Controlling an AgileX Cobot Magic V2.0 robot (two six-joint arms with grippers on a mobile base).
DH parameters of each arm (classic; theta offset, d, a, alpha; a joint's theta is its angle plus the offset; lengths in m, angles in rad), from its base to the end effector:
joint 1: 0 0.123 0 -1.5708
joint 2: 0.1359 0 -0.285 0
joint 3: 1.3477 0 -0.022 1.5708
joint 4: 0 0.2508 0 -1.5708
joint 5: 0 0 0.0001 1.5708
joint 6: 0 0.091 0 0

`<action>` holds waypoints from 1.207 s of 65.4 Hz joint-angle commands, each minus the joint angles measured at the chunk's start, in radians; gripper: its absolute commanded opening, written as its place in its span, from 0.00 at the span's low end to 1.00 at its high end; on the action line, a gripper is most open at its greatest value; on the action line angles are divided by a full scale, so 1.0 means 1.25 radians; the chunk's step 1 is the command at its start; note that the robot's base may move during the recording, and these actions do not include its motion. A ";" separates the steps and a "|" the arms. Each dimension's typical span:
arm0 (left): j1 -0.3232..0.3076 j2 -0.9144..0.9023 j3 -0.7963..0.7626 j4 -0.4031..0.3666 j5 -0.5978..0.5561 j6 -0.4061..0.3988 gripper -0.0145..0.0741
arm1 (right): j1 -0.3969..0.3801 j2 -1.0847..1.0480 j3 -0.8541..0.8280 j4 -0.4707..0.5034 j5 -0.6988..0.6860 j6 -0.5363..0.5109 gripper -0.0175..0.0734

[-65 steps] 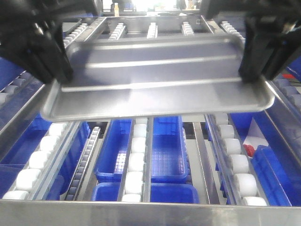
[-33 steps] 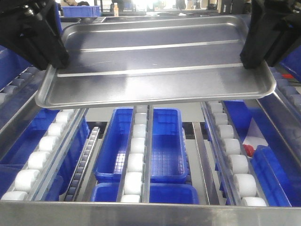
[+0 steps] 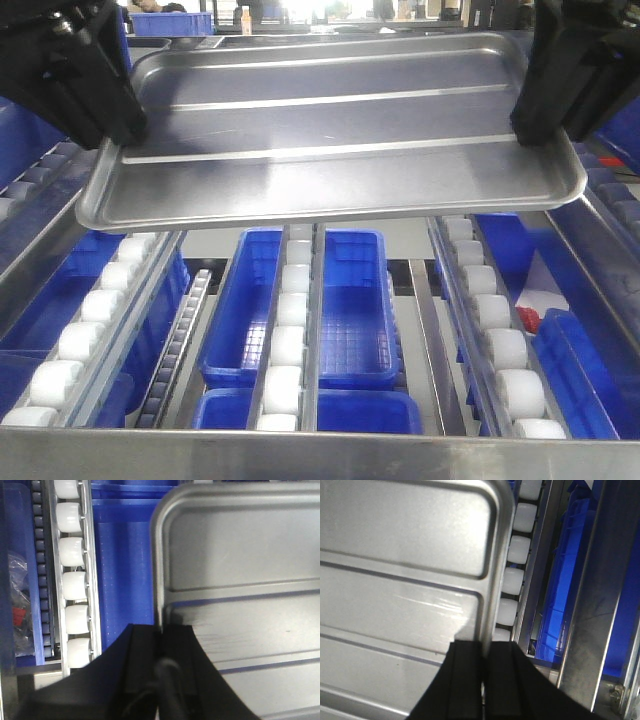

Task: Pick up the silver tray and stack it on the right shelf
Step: 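Lift the silver tray with both grippers off the shelf, then hold the tray level with both grippers while the base drives to another shelf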

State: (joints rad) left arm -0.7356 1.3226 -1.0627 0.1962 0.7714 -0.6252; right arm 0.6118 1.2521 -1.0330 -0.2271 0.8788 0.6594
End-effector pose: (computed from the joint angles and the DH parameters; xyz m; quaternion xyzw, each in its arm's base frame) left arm 0.2103 -0.1736 0.3122 0.0979 0.9428 -0.1257 0.2929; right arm 0.2123 0.1296 0.3167 -0.0226 0.9557 0.0795 0.2826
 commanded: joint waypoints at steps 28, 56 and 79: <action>-0.007 -0.022 -0.021 0.024 -0.033 0.006 0.05 | 0.001 -0.021 -0.021 -0.025 -0.034 -0.014 0.25; -0.007 -0.022 -0.021 0.024 -0.033 0.006 0.05 | 0.001 -0.021 -0.021 -0.025 -0.033 -0.014 0.25; -0.007 -0.022 -0.021 0.024 -0.033 0.006 0.05 | 0.001 -0.021 -0.021 -0.025 -0.032 -0.014 0.25</action>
State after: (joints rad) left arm -0.7356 1.3226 -1.0627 0.2007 0.7696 -0.6252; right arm 0.6118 1.2521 -1.0330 -0.2256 0.8732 0.6594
